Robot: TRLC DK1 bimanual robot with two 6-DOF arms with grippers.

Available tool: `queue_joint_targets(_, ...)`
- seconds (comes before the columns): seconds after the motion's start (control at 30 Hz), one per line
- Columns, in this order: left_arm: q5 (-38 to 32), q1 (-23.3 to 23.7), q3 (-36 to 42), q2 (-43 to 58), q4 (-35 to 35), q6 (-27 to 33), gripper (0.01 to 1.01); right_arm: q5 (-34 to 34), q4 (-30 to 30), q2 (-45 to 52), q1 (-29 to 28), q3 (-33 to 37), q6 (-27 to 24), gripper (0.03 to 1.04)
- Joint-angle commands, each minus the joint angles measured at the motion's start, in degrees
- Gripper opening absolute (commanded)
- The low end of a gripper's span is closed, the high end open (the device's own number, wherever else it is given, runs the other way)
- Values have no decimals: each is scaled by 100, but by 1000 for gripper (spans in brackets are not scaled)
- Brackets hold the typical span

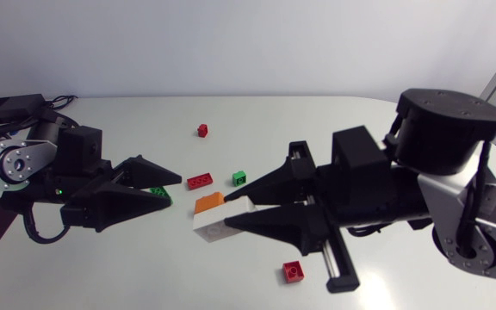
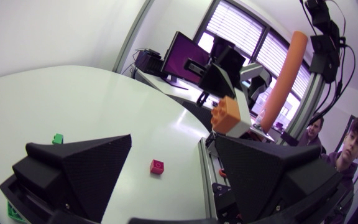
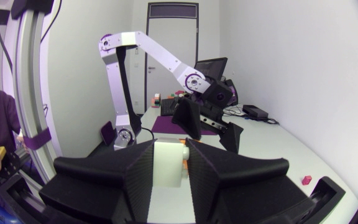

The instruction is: Disassemble duplo

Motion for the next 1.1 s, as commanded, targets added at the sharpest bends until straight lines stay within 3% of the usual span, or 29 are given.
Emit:
queue_joint_targets(0.0, -177, -191, -260, -239, 8, 393, 938, -456, 173, 260, -290, 231, 777, 275)
queue_joint_targets(0.27, -995, -552, -585, -687, 561, 401, 938, -1185, 367, 849, -598, 565, 1849, 284)
queue_joint_targets(0.4, -1267, -552, -717, -810, 1124, -38, 938, -1273, 367, 1165, -633, 758, 2271, 284)
queue_joint_targets(0.47, -1777, -587, -849, -819, 1915, -671, 939, -1273, 367, 1341, -694, 890, 2570, 284)
queue_joint_targets(0.53, -2744, -736, -1174, -863, 3295, -1699, 944, -1256, 375, 1517, -747, 1004, 2789, 284)
queue_joint_targets(0.6, -3588, -921, -1517, -907, 4429, -2297, 946, -1256, 375, 1719, -791, 1118, 3000, 282)
queue_joint_targets(0.83, -4423, -1325, -1877, -1425, 4815, -2218, 946, -1282, 375, 2439, -1099, 1567, 3993, 282)
queue_joint_targets(1.07, -4634, -1765, -2158, -1891, 4886, -2086, 944, -1335, 375, 2642, -1195, 1646, 4125, 282)
